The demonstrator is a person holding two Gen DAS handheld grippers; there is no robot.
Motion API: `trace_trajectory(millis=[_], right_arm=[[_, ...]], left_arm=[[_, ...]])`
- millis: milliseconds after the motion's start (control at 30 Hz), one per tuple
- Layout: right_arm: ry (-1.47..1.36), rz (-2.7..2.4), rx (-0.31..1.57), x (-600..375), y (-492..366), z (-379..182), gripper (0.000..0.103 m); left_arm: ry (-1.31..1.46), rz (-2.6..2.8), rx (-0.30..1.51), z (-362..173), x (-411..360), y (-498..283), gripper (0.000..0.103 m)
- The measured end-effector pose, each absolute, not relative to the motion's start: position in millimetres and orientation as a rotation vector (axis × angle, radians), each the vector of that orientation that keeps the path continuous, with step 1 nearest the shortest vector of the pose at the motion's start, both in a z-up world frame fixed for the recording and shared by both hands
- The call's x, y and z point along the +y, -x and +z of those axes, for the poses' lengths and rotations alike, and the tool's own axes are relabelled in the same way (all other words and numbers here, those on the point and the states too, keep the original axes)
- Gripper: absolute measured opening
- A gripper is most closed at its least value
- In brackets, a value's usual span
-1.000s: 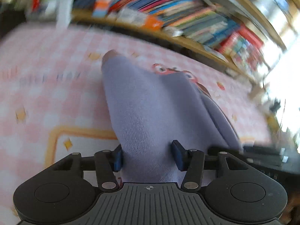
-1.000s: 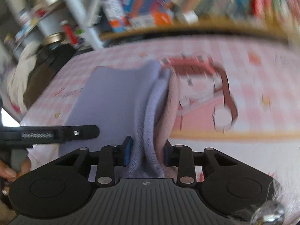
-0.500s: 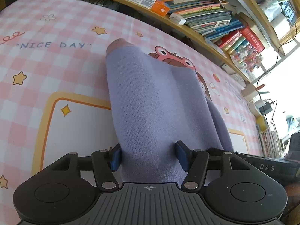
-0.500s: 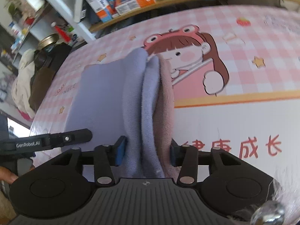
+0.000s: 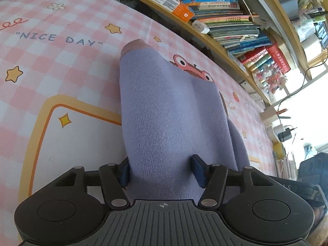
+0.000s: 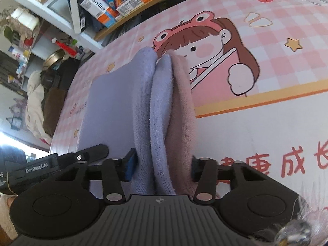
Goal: Fold clothes
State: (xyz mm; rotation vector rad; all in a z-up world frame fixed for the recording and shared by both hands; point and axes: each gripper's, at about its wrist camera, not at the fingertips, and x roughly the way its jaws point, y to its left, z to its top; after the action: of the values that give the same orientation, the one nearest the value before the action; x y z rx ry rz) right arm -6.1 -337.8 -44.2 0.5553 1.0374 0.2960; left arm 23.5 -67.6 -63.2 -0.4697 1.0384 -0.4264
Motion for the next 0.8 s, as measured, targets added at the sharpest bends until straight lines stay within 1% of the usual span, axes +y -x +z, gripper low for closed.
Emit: trace_trajectory(millis=[67,167,433,800], right_arm=[[-0.465,0.301,1.004,-328.1,10.0,-36.5,0.033],[-0.347,0.299,0.949,-315.3,17.7,-25.3,0.031],[-0.338,0.321,0.9,-326.5,30.2,-9.9,0.031],[-0.293,0.352,0.852,-349.8,47.9,7.6,0.031]], left_arm=[[0.434,-0.416,1.015,-56.5,-73.9,-17.9,0.047],[0.369,-0.407,0.972,-43.6,-84.9,-6.3,0.044],[0.323,-0.403,0.89,-19.5,-99.4,14.3,0.044],[0.328,-0.384,0.85,-7.1,-130.6,33.9,0.044]])
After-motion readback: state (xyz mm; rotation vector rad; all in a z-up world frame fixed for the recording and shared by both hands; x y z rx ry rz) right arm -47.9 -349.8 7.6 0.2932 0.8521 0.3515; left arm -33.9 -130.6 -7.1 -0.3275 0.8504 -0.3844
